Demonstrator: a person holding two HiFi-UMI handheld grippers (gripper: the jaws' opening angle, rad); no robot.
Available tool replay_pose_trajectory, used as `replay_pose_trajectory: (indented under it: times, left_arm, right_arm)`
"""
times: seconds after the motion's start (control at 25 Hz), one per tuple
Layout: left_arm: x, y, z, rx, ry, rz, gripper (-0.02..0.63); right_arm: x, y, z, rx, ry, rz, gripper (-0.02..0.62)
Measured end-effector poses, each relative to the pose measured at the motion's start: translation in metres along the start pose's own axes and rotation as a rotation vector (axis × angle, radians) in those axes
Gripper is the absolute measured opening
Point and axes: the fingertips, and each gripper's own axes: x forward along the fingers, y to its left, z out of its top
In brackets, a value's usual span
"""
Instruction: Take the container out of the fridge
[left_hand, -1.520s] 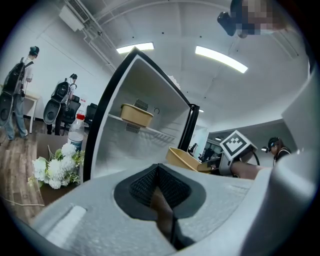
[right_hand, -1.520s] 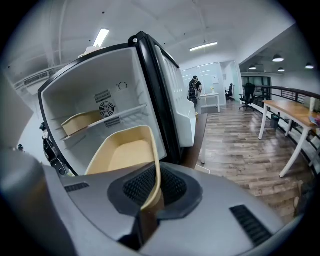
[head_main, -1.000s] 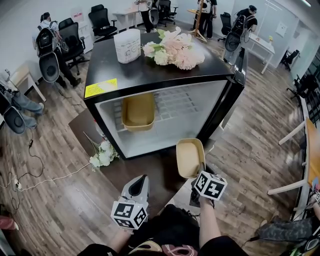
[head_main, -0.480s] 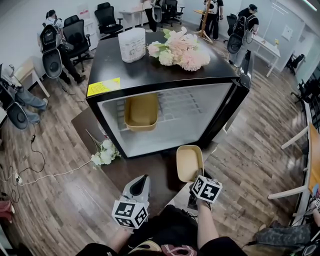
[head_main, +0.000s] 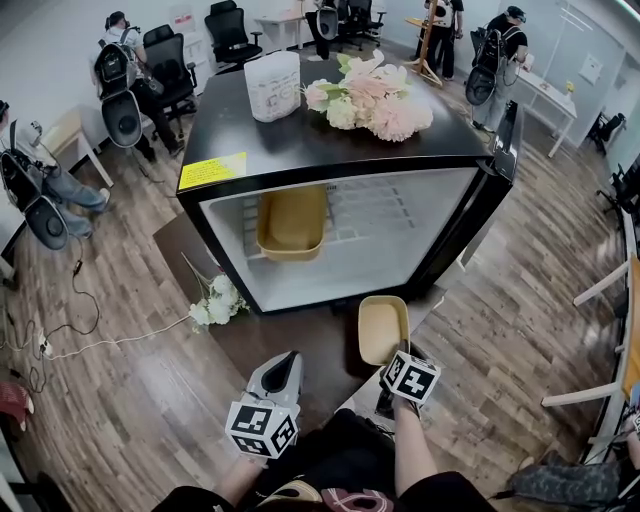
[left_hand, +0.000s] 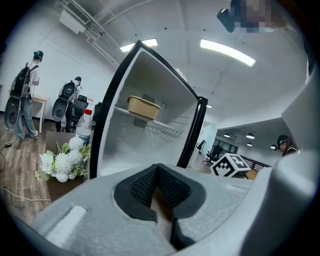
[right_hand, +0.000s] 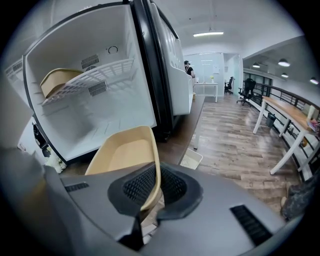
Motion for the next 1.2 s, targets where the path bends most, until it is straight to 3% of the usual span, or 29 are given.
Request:
replay_pose_trajectory:
  times: [0.76,1.2]
  left_arm:
    - [-0.006,0.019,-0.003,-0.014,-0.001,0.090,0.009]
    - [0.001,0.021,-0.004,-0.022,0.015,0.077,0.009]
  right_arm:
    - [0.032,0.001,-0.024,-0.023,0.055,-0.036,0.031]
    - [0.038,0.002,-0.029,-0.030,0.096,-0.041,0.053]
